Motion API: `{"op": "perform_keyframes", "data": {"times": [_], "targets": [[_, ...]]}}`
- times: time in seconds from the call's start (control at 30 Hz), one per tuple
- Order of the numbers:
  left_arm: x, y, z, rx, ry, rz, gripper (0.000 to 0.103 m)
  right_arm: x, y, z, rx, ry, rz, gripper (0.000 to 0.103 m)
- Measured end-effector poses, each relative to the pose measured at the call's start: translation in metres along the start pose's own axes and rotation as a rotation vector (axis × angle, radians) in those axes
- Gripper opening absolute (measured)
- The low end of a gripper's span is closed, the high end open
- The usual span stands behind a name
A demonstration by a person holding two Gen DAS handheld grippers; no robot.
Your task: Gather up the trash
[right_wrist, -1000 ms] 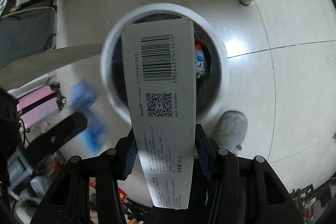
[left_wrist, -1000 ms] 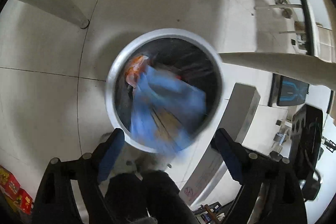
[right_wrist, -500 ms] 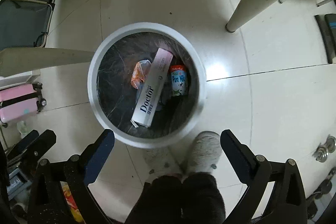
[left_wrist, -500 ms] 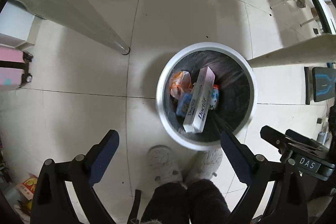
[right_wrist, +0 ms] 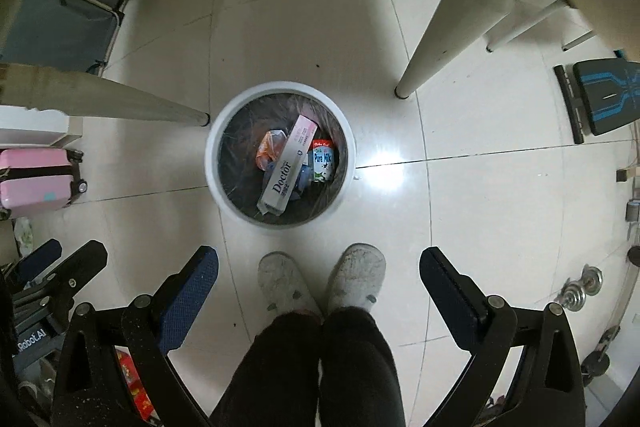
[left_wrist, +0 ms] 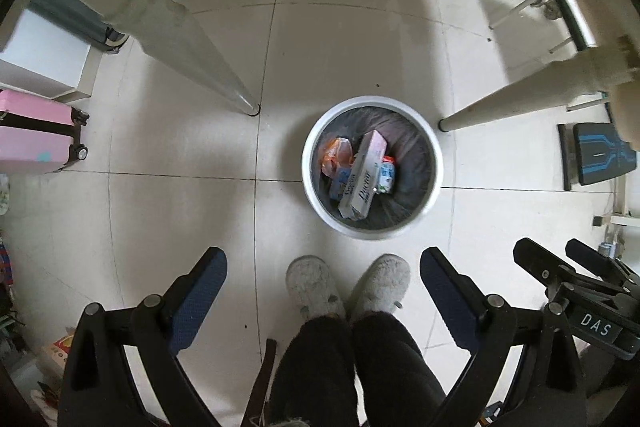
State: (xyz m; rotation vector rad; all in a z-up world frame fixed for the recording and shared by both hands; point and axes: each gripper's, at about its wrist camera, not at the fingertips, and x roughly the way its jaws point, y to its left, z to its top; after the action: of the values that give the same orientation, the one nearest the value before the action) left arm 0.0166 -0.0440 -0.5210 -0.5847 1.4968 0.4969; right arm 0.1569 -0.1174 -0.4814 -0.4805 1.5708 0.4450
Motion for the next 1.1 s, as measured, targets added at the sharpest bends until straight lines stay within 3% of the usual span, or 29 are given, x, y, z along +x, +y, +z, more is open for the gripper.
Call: {"op": "perform_keyframes", "data": {"times": [0.43,0.67,0.9,1.1], "targets": [[-0.147,-0.002,-0.023,0.032,-0.100,-0.034,0.099,-0.182,0.026,-0.048,0.000,-0.072,0.040,0.102],[-0.205,-0.001,-0.017,0.056,-0.179,-0.007,0.099,-0.268,0.038,-0.052,0.010,-0.144,0.095,0.102],[-0.240,-0.012,0.036,0.052,-0.246,0.025,0.099,-0.307,0.022,-0.004,0.085,-0.191,0.144,0.102],[-0.243,-0.062,0.123,0.174,-0.282,0.111,0.099,-0.306,-0.017,0.089,0.145,-0.174,0.147,0.102]]}}
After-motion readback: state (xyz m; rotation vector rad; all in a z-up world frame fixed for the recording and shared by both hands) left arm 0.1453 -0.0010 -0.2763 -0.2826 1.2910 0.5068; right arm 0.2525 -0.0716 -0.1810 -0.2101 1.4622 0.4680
